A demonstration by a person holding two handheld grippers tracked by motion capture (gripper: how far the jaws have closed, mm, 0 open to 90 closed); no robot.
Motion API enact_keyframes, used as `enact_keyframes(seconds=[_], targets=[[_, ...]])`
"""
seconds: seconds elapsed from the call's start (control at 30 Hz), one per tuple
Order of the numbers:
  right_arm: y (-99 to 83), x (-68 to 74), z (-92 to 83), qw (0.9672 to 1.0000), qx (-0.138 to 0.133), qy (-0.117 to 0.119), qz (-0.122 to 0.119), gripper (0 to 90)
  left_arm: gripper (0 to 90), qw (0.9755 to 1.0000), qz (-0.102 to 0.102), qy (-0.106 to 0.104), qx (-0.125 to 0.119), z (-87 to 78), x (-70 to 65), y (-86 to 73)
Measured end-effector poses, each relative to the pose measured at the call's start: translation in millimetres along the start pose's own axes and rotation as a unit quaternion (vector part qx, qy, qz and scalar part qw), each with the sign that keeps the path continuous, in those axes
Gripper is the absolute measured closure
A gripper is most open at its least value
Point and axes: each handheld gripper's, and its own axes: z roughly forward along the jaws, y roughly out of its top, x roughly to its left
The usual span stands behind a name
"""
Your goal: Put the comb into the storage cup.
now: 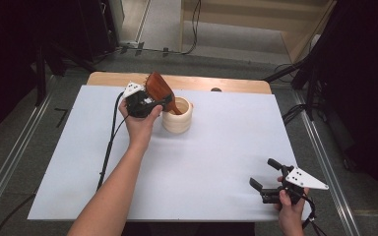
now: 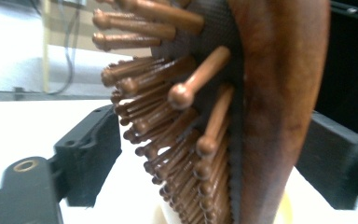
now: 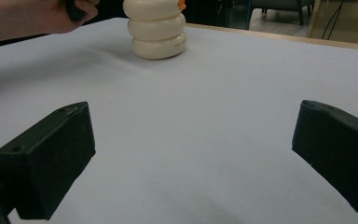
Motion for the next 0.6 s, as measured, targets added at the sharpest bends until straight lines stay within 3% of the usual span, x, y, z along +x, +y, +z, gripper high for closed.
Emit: enact_keyframes(seconds=[0.07,0.13,0.23,0.6], targets=[[0.0,0.0,-0.1,1.0000,0.001,0.000,0.000,0.0,2.9,1.0000,0.003,-0.003,0.005,-0.4,-1.4,-0.2],[0.0,0.2,-0.1,1.0000,0.000,0.000,0.000,0.0,0.0,0.9999,0.012,-0.003,0.007,-1.1,-2.6,-0.3],[0.0,0.1,-0.3,1.0000,0.000,0.000,-0.001,0.0,0.0,0.9995,0.028,0.003,0.012,-3.2,-4.4,-0.6],[0.1,0.8,0.1,1.0000,0.001,0.000,-0.002,0.0,0.0,0.9994,0.033,-0.006,0.007,-18.8,-1.1,-4.1]])
